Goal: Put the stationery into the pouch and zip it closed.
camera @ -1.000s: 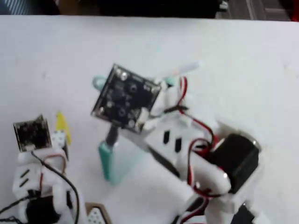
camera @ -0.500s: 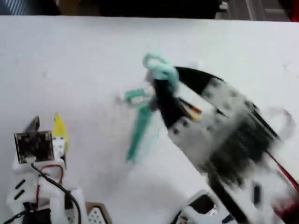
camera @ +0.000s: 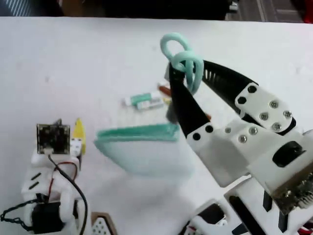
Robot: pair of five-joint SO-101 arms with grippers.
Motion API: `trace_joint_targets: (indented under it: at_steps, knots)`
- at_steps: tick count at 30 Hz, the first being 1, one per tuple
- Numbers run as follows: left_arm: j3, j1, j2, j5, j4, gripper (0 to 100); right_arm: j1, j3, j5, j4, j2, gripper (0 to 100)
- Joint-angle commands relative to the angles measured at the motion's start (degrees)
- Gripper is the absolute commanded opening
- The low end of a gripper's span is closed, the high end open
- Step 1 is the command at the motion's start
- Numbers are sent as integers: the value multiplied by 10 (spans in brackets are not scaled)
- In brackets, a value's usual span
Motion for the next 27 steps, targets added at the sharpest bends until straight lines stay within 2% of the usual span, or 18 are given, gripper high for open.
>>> trace_joint_targets:
  at_steps: [1, 5, 13, 27]
  knots:
    - [0, 7, 0, 7, -24, 177, 7, 1, -8, 8, 14, 16]
    - [-4, 5, 0, 7, -22, 177, 11, 16, -8, 10, 23, 16]
    - [-55, -43, 0, 11, -18, 176, 102, 96, -8, -25, 24, 16]
    - [-64, -26, 0, 9, -7, 177, 104, 124, -9, -27, 21, 17]
